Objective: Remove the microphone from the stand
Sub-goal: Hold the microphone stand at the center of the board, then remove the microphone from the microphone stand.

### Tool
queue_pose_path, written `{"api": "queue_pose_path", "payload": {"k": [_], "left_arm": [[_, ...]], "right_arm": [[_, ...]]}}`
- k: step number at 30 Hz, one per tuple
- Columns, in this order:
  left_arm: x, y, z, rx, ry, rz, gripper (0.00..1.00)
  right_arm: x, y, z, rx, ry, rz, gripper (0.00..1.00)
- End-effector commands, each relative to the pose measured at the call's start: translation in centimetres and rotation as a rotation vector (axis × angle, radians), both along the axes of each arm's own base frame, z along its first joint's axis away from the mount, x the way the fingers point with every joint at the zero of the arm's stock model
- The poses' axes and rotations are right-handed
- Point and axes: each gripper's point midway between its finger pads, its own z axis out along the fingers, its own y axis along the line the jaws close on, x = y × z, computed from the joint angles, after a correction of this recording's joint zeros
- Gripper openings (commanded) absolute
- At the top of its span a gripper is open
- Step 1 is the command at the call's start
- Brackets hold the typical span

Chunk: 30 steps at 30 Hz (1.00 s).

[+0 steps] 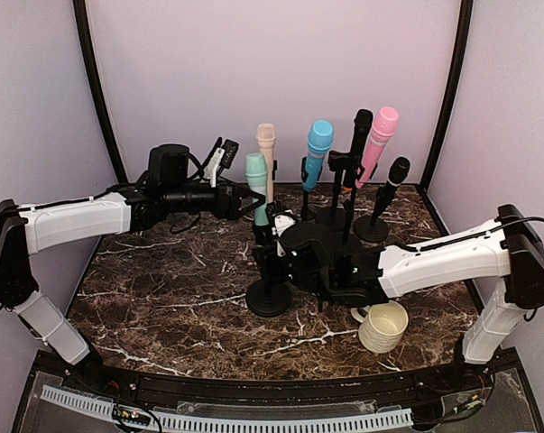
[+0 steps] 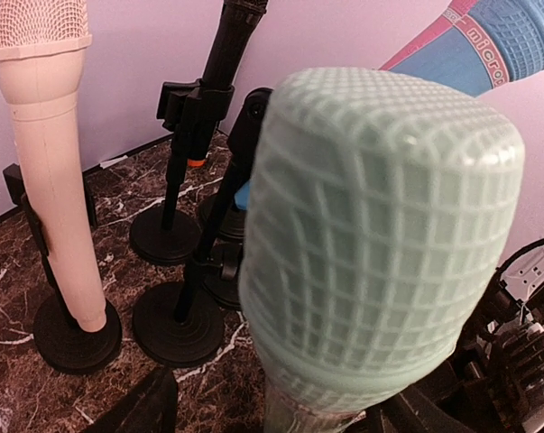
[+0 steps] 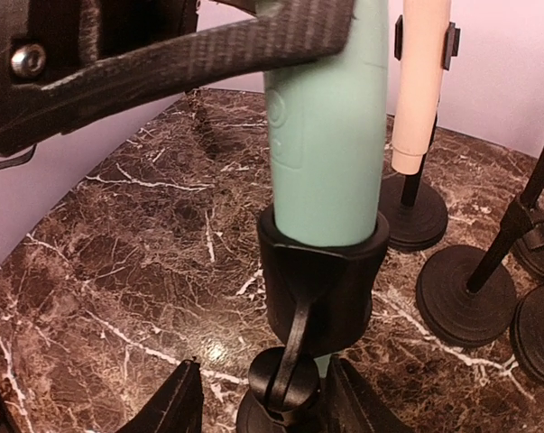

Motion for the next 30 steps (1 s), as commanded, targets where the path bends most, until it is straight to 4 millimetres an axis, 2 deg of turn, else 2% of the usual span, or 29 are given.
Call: {"api": "queue_pose_path", "payload": {"k": [1, 8, 14, 21, 24, 30], "left_arm": [[0.5, -0.6, 2.1, -0.042, -0.053, 0.002, 0.71], [0.7, -1.1, 1.7, -0.026, -0.059, -0.002, 0.68], [1.0, -1.4, 1.2, -0.02, -0.042, -0.002, 0.78], [0.7, -1.9, 1.3, -0.035, -0.04, -0.032, 0.81], [0.2, -2.3, 1.6, -0.056, -0.048, -0.067, 0.83], [-1.0, -2.7, 2.4, -0.105, -0.076, -0.134, 0.81]], "right_arm": [[0.4, 0.2, -0.3, -0.031, -0.019, -0.032, 0.44], [0.6, 0.0, -1.3, -0.044, -0.011, -0.047, 0.33], [0.7, 0.1, -1.5, -0.052, -0.016, -0.047, 0.19], [0.7, 0.0, -1.7, -0.051, -0.015, -0.048, 0.04], [0.7, 0.0, -1.9, -0.05, -0.013, -0.05, 0.0], [0.6, -0.1, -1.7, -0.037, -0.012, -0.052, 0.0]]}}
